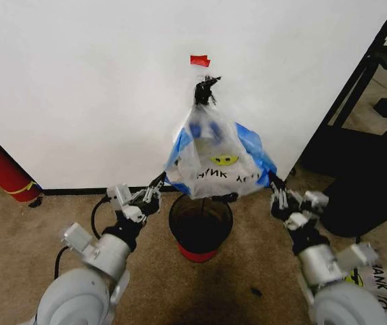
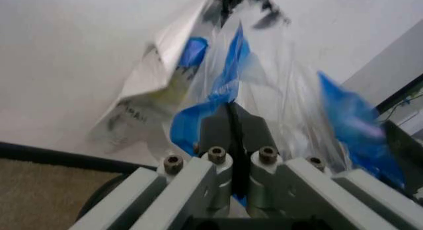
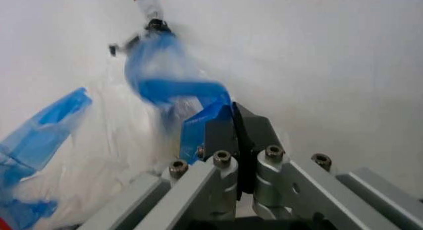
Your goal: Pick up the garbage bag from the wall and place it over the trash bin.
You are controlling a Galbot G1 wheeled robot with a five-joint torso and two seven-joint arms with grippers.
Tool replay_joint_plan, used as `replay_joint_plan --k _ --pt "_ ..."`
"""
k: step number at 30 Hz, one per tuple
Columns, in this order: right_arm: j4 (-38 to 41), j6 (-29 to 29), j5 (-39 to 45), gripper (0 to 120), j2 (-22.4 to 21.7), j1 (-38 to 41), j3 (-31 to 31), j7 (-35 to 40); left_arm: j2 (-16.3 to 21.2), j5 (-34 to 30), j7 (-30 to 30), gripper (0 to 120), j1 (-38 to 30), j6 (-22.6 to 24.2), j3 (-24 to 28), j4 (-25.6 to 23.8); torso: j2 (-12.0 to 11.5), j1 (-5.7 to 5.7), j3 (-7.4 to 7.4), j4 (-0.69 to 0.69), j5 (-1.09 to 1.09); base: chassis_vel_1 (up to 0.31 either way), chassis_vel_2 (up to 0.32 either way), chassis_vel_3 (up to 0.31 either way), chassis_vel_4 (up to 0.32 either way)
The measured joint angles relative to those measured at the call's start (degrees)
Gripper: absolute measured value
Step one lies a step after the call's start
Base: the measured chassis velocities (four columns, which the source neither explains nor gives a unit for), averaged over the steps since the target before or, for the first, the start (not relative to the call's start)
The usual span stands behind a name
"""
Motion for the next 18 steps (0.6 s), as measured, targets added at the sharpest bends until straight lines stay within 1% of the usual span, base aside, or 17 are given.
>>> replay_joint_plan --k 3,5,8,11,13,18 --pt "0.38 2.83 -1.98 0 0.45 -5.03 0.58 -1.56 -0.32 2.07 0.36 0 2.86 -0.12 -0.08 -0.15 0.0 0.0 0.0 0.0 0.0 0.0 0.0 0.0 0.0" --pt "0.66 5.06 -3.05 0 0.7 -7.67 1.34 -2.57 -0.38 2.64 0.56 0 4.33 -0.36 -1.06 -0.14 0.0 0.0 0.0 -0.02 0.0 0.0 0.0 0.0 0.0" --pt "1.3 6.14 -3.41 0 0.83 -8.31 2.0 -2.52 -0.4 2.71 0.6 0 4.68 -0.77 -2.21 -0.14 0.0 0.0 0.0 -0.01 0.0 0.0 0.0 0.0 0.0" --pt "3.04 6.29 -2.74 0 0.37 -7.18 2.69 -1.14 -0.36 2.42 1.05 0 3.43 -1.69 -4.0 -0.14 0.0 0.0 0.01 0.0 0.0 0.0 0.0 0.0 0.0" --pt "3.28 6.24 -2.37 0 0.15 -6.59 2.84 -0.94 -0.39 2.3 1.15 0 2.87 -1.99 -4.26 -0.15 0.0 0.0 0.01 0.0 0.0 0.0 0.0 0.0 0.0" --pt "3.44 5.39 1.68 0 -1.09 -2.17 3.8 -0.14 -0.32 1.54 2.02 0 -0.51 -3.53 -5.67 -0.11 0.0 0.01 0.01 0.0 0.01 0.0 0.0 0.0 0.0"
